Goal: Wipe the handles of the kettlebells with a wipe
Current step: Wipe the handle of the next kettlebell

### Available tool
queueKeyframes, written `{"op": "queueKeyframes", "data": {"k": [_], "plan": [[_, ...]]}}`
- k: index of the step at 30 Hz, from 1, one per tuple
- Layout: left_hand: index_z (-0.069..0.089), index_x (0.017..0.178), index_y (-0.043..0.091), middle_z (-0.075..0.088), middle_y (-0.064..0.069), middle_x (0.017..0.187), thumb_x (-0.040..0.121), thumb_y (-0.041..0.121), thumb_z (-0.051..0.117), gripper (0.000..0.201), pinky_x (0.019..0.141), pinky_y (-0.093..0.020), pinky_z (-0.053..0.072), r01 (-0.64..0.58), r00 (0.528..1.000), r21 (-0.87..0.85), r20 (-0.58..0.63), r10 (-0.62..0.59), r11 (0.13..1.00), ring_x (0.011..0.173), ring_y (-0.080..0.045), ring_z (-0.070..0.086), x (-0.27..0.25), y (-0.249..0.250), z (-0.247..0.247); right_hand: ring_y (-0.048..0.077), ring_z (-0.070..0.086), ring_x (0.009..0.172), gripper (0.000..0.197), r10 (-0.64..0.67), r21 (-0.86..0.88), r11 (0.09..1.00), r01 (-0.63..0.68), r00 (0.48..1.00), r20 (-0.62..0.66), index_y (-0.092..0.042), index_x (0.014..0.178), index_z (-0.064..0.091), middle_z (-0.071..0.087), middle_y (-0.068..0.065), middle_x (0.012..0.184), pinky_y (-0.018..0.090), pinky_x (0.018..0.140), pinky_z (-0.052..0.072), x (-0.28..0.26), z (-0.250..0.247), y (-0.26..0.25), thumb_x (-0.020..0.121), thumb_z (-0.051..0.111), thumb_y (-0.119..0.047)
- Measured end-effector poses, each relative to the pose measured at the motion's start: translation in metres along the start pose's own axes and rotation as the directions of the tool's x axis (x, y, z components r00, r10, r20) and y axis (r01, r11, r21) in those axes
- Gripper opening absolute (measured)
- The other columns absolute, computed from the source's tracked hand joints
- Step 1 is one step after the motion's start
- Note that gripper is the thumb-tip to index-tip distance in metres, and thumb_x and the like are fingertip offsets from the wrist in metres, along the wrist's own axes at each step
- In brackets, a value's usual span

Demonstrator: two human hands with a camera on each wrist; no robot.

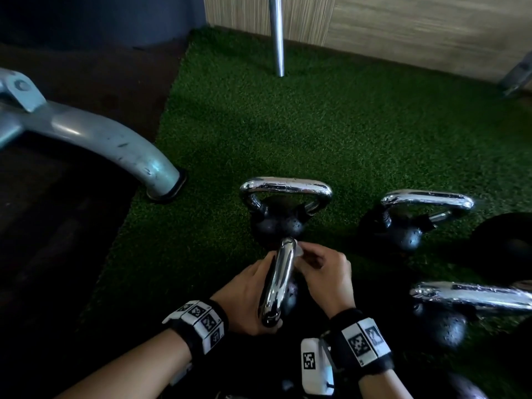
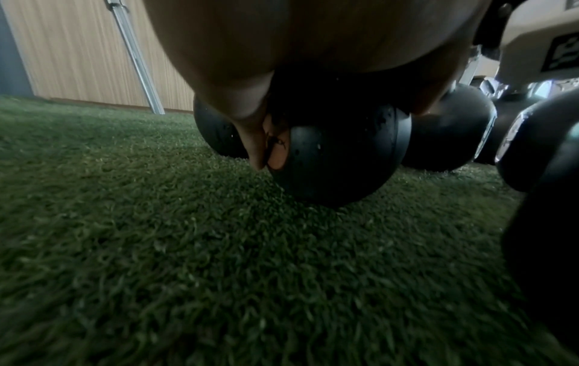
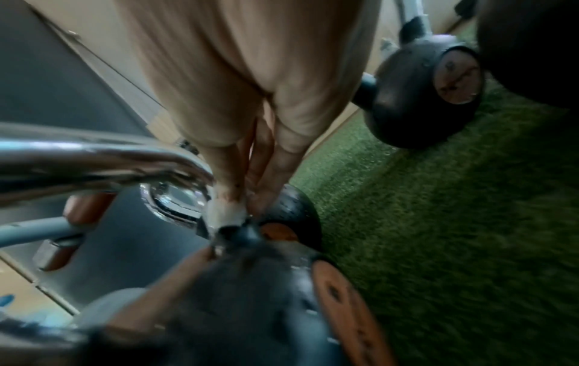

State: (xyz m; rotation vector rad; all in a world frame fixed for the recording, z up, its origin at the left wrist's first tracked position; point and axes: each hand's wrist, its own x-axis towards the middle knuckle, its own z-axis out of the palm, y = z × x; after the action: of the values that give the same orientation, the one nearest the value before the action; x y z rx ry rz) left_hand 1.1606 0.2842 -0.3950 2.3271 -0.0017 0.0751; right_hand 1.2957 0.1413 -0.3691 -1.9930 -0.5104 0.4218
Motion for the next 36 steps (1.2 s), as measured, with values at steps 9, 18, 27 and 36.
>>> {"op": "queueKeyframes", "data": {"k": [9, 18, 27, 36], "plan": [[0.015, 0.157, 0.009, 0.024, 0.020, 0.150, 0.070, 0.030, 0.092, 0.118, 0.112, 0.000, 0.015, 0.105, 0.993, -0.089, 0.054, -0.101, 0.990, 0.139, 0.012, 0.022, 0.002, -0.008, -0.009, 0.001, 0.073, 0.090, 0.024, -0.221, -0.047, 0.975, 0.218, 0.973, -0.064, -0.021, 0.101, 0.082, 0.077, -0.014, 0.097, 0.025, 0.085, 0.060, 0.016, 0.000, -0.008, 0.082, 0.083, -0.007], [0.032, 0.146, 0.034, 0.028, 0.024, 0.144, 0.074, 0.042, 0.087, 0.091, 0.114, -0.004, 0.019, 0.155, 0.982, -0.072, 0.123, -0.145, 0.985, 0.132, 0.012, 0.027, 0.006, -0.021, -0.011, 0.006, 0.074, 0.081, 0.025, -0.408, 0.078, 0.913, 0.401, 0.904, 0.128, -0.022, 0.091, 0.085, 0.075, -0.011, 0.088, 0.017, 0.074, 0.056, -0.010, -0.007, -0.033, 0.074, 0.089, -0.004], [0.051, 0.112, 0.045, 0.046, 0.013, 0.120, 0.086, 0.043, 0.078, 0.038, 0.112, -0.041, 0.040, 0.049, 0.979, -0.025, 0.197, -0.043, 0.998, 0.120, -0.009, 0.046, 0.010, -0.028, -0.013, 0.005, 0.075, 0.076, 0.020, -0.291, 0.104, 0.957, 0.272, 0.911, 0.293, -0.022, 0.076, 0.082, 0.077, -0.014, 0.081, 0.016, 0.071, 0.055, -0.027, -0.011, -0.044, 0.066, 0.095, -0.010], [0.041, 0.092, 0.045, 0.049, 0.017, 0.090, 0.073, 0.025, 0.090, 0.056, 0.075, -0.008, 0.042, 0.238, 0.966, -0.184, 0.142, -0.214, 0.954, 0.083, 0.022, 0.053, 0.006, -0.042, -0.002, 0.003, 0.073, 0.067, 0.021, -0.117, -0.021, 0.990, 0.140, 0.897, 0.426, -0.023, 0.074, 0.080, 0.077, -0.012, 0.074, 0.015, 0.065, 0.054, -0.026, -0.004, -0.032, 0.063, 0.095, -0.012]]}}
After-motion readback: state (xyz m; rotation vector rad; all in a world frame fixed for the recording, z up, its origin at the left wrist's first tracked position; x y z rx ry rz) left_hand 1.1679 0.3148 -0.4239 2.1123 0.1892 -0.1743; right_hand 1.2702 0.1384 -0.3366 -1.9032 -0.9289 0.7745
